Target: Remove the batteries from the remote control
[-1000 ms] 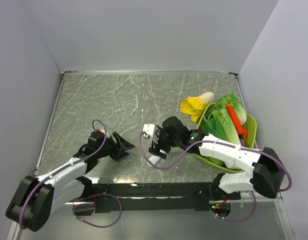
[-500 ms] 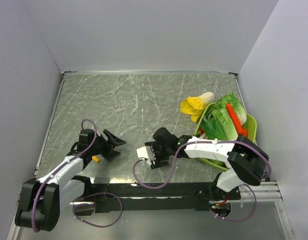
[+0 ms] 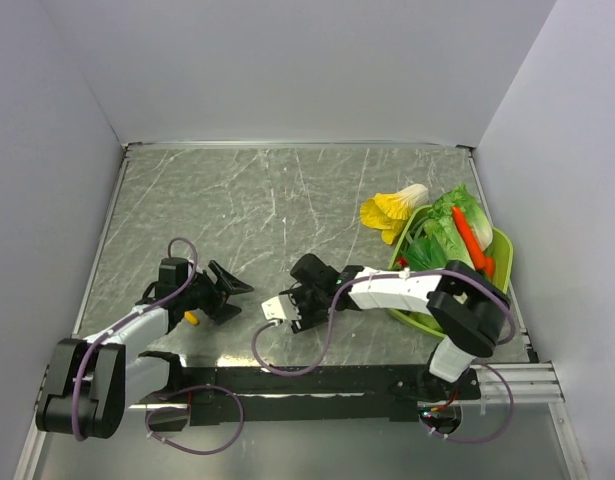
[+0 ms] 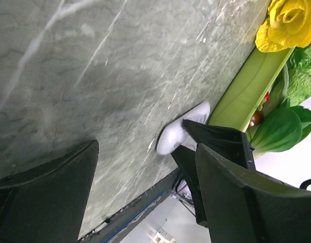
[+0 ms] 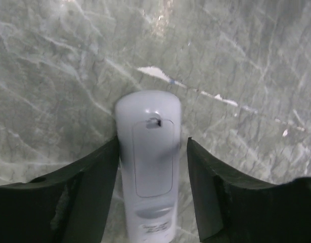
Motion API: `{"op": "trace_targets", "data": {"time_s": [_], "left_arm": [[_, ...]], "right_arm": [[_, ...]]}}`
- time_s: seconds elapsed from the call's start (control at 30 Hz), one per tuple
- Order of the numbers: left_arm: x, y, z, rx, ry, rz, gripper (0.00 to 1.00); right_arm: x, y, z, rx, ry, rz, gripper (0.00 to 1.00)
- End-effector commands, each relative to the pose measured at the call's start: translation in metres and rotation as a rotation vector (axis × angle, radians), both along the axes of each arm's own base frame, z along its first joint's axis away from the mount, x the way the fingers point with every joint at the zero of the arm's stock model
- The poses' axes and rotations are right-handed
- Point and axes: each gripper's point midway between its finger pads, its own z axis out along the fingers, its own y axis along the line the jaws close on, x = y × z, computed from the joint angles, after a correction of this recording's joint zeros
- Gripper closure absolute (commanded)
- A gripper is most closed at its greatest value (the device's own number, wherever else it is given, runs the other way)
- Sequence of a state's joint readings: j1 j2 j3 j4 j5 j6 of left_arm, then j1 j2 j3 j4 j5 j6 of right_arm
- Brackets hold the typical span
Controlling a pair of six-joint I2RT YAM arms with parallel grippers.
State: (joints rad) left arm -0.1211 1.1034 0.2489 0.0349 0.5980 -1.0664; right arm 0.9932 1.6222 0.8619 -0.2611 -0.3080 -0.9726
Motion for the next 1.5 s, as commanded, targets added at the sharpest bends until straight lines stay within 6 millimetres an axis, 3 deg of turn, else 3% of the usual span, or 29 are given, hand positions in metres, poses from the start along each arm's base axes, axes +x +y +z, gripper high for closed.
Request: {"op": "trace_targets", "data": {"time_s": [0.0, 0.2, 0.33, 0.37, 0.57, 0.87, 0.93, 1.27, 1.47], "left_arm": [[0.009, -0.001, 0.013, -0.002, -0.081, -0.021, 0.19], [0.008, 0.002, 0.013, 0.019, -0.095, -0.005, 0.2], [0.002, -0.003, 0.017, -0.024, -0.137, -0.032, 0.24], [0.002, -0.005, 0.019, -0.03, -0.159, -0.041, 0.26], [-0.012, -0.021, 0.037, -0.136, -0.292, -0.132, 0.32], [-0.028, -0.043, 0.054, -0.203, -0.386, -0.204, 0.32], [-0.03, -0.046, 0.055, -0.214, -0.389, -0.208, 0.32], [-0.043, -0.065, 0.082, -0.318, -0.51, -0.272, 0.4], [-0.041, -0.07, 0.069, -0.251, -0.481, -0.285, 0.41]], "right_arm": [[-0.006, 0.002, -0.019, -0.093, 0.076, 0.045, 0.43], [-0.01, 0.008, -0.026, -0.132, 0.179, 0.05, 0.62], [-0.004, 0.019, -0.01, -0.006, 0.181, 0.014, 0.68], [0.004, 0.028, 0.007, 0.068, 0.147, -0.002, 0.69], [0.005, 0.035, 0.041, 0.252, 0.103, -0.02, 0.69], [0.002, 0.038, 0.063, 0.4, 0.051, -0.029, 0.71], [0.002, 0.042, 0.077, 0.466, 0.024, -0.023, 0.71], [-0.011, 0.04, 0.089, 0.569, 0.0, -0.003, 0.71], [-0.015, 0.04, 0.092, 0.619, -0.018, 0.005, 0.71]]}}
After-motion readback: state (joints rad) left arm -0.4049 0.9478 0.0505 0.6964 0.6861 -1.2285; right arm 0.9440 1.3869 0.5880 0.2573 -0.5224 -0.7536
